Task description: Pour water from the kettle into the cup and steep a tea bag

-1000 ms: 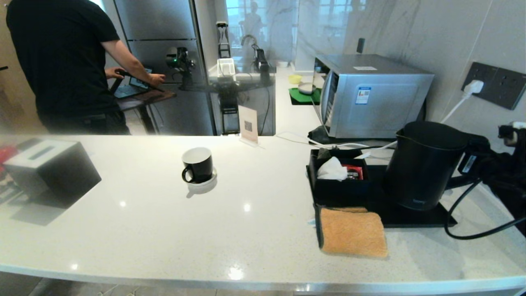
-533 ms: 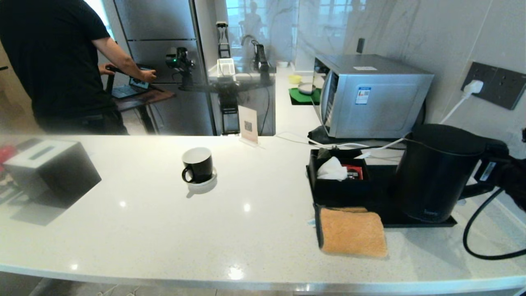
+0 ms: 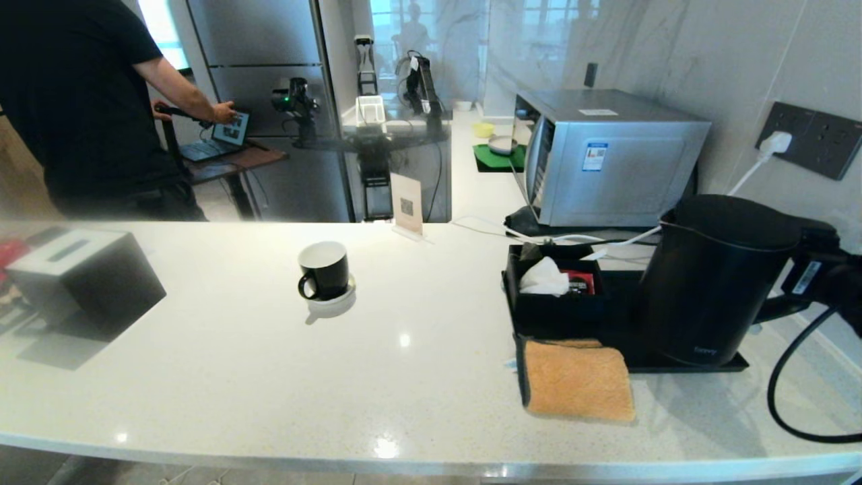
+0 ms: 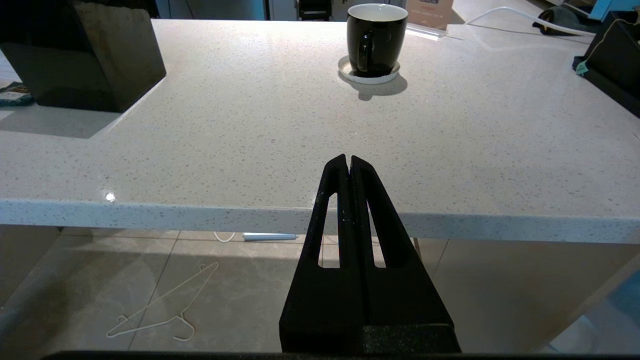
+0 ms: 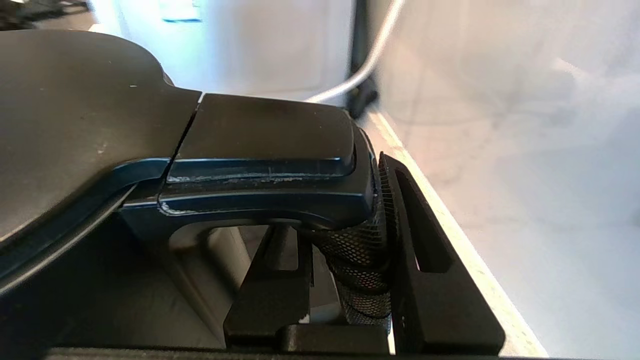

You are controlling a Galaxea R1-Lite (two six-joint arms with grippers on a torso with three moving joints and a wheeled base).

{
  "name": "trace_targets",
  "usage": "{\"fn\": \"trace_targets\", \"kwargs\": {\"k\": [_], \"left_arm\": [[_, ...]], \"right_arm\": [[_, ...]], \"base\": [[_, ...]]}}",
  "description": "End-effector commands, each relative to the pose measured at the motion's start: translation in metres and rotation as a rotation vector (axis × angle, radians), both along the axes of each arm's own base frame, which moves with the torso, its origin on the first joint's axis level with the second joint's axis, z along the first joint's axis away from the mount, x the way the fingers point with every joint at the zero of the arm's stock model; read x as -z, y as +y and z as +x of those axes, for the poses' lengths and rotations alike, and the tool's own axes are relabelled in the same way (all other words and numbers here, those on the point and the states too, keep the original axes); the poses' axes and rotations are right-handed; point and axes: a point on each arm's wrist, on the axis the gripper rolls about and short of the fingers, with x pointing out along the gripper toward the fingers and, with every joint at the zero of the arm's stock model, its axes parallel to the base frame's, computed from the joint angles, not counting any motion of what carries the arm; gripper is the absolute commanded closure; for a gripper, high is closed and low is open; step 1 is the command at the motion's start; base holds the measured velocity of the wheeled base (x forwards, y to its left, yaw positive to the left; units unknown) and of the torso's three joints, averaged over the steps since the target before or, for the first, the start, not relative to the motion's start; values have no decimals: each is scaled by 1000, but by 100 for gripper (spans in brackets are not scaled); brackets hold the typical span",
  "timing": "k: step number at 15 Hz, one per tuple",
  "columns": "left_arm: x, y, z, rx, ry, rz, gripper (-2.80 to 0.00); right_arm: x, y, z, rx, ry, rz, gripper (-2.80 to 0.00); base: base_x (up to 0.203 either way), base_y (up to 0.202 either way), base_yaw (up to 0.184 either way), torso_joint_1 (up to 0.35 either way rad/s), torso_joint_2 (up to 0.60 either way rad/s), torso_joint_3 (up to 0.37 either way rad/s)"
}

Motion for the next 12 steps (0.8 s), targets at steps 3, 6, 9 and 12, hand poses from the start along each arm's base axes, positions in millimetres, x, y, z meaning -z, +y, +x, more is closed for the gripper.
{"fn": "trace_targets", "kwargs": {"k": [3,6,9,12], "left_arm": [[0,0,0,0,0,-1,0],[0,0,0,0,1,-1,0],[0,0,0,0,0,-1,0],[0,0,0,0,0,-1,0]], "right_arm": [[-4,6,0,-20,-25,-6,0],[-4,6,-1,-22,-27,-6,0],[-2,7,-3,-23,-21,-6,0],[-2,9,-3,-31,-18,-7,0]], "base": [[0,0,0,0,0,0],[0,0,0,0,0,0],[0,0,0,0,0,0],[0,0,0,0,0,0]]}}
